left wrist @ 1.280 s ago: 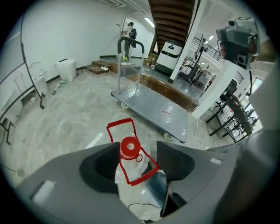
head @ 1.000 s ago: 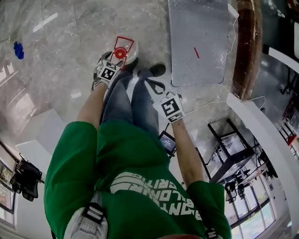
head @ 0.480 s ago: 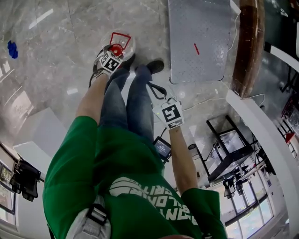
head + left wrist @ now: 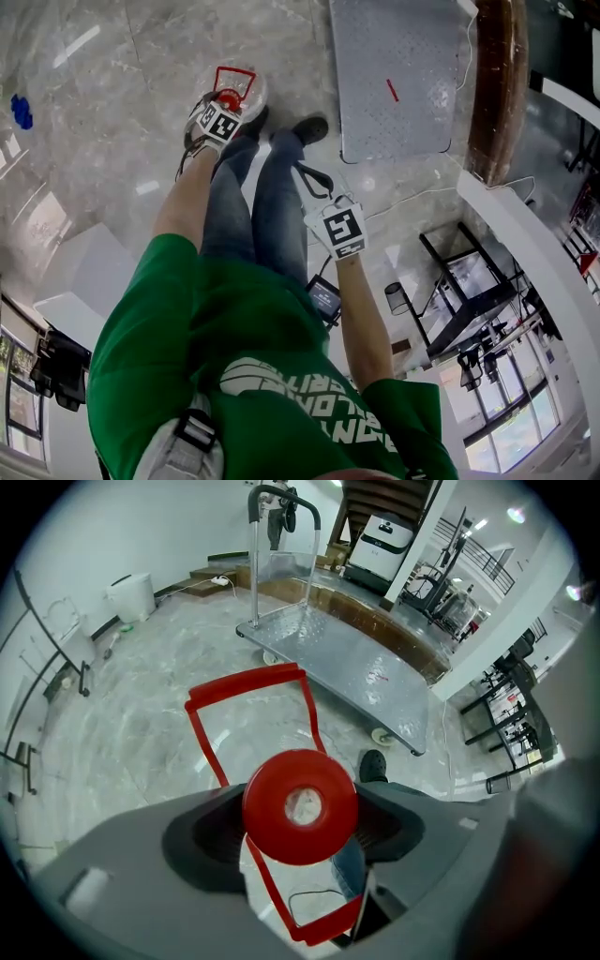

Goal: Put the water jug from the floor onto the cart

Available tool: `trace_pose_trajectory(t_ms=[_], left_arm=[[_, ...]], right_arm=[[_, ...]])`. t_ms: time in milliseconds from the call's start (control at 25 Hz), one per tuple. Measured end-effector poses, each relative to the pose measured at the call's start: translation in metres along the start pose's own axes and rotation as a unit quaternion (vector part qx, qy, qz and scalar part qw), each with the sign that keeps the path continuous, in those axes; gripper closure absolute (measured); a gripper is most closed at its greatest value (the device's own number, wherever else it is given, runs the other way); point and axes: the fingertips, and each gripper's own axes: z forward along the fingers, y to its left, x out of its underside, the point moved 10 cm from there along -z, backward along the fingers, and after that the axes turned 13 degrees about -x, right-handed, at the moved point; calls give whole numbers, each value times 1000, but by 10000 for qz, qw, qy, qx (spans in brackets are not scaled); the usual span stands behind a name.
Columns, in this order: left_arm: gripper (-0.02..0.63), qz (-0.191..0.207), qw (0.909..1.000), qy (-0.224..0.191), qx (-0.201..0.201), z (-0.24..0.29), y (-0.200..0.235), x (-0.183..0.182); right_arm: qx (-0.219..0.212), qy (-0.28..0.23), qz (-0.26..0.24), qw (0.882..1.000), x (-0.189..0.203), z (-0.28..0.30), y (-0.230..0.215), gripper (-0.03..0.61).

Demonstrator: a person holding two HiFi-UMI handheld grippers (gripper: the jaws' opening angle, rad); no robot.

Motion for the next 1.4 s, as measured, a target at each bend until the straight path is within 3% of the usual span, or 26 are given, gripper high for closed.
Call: trace_pose_trajectory(t_ms=[200, 680, 1040, 1400], left_arm=[[270, 176, 9998, -23, 50, -9, -1, 3], [272, 827, 9925, -823, 358, -68, -14, -43], [272, 1394, 9750, -1625, 596, -136, -47, -110], [272, 2045, 9471, -2278, 961, -200, -101, -191]], right_arm=[[149, -93, 47, 9998, 0, -6, 5, 586], [765, -446, 105, 9960, -5, -36, 12, 586], [1507, -831, 329, 9845, 11, -91, 26, 586], [2400, -1461, 685, 9573, 43, -172, 28, 586]])
